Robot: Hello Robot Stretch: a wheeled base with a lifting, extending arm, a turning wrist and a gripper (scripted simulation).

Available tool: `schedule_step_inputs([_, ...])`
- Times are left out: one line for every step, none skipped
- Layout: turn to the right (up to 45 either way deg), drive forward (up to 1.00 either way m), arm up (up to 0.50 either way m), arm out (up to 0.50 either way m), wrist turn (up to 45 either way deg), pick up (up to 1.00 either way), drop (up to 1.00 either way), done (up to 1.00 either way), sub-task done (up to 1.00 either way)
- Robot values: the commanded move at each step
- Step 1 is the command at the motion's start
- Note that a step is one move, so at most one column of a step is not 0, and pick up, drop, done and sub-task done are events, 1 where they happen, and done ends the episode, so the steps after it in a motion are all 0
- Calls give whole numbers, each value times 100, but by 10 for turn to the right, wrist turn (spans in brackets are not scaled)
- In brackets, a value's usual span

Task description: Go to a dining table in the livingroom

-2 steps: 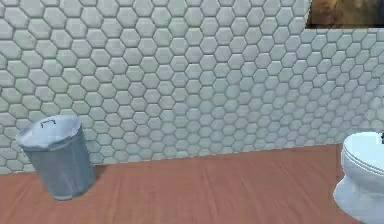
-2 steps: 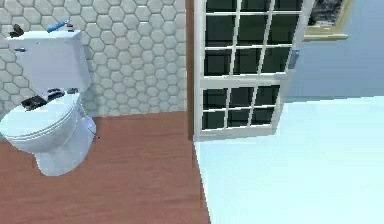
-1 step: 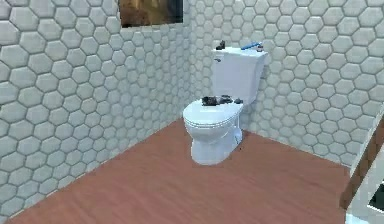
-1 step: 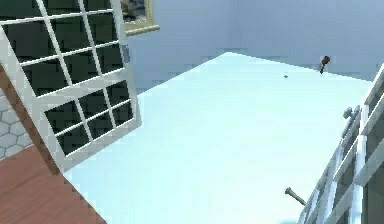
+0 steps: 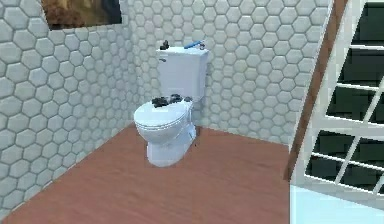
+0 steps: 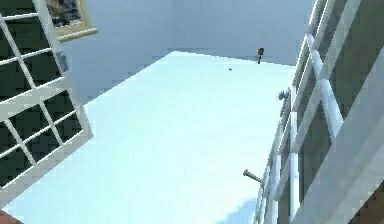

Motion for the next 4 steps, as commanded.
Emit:
schedule_step_inputs([0, 25, 0, 0, 0, 0, 0, 0, 0])
schedule_step_inputs([-450, 0, 0, 0, 0, 0, 0, 0, 0])
schedule_step_inputs([-330, 0, 0, 0, 0, 0, 0, 0, 0])
schedule_step_inputs([-30, 0, 0, 0, 0, 0, 0, 0, 0])
